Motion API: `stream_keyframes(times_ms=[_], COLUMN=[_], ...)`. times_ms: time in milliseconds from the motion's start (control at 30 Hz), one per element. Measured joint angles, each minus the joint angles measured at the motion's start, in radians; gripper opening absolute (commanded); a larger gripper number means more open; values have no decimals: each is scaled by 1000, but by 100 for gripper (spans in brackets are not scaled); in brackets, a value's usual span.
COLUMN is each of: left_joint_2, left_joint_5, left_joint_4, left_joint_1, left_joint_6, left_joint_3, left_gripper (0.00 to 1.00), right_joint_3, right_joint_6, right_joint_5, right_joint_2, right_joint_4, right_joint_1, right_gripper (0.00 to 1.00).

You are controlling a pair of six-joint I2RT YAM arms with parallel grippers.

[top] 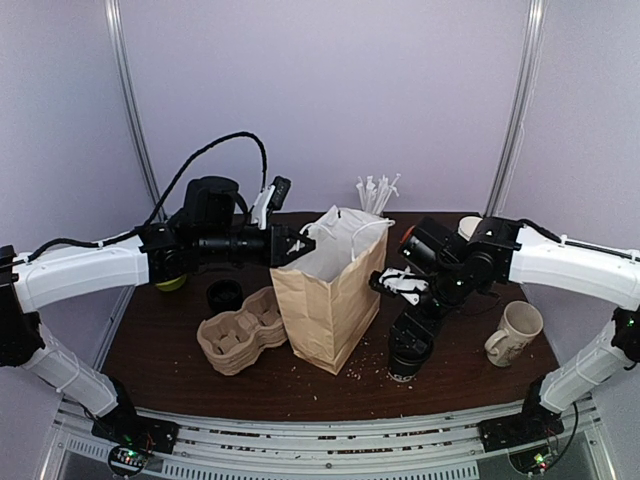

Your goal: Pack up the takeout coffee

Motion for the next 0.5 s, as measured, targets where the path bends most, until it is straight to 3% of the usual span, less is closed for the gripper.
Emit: stream_keyframes(times_ms=[500], left_joint_2=[-14], left_joint_5=[0], left_joint_4=[11], left_joint_1=[0], left_joint_6=[6], left_joint_3=[-17], left_gripper=[0], right_joint_3=[-10], right_joint_6=[52], right_joint_5=[-10], right_joint_2=[76], right_joint_4=[-1], right_joint_1=[0], right_gripper=[87])
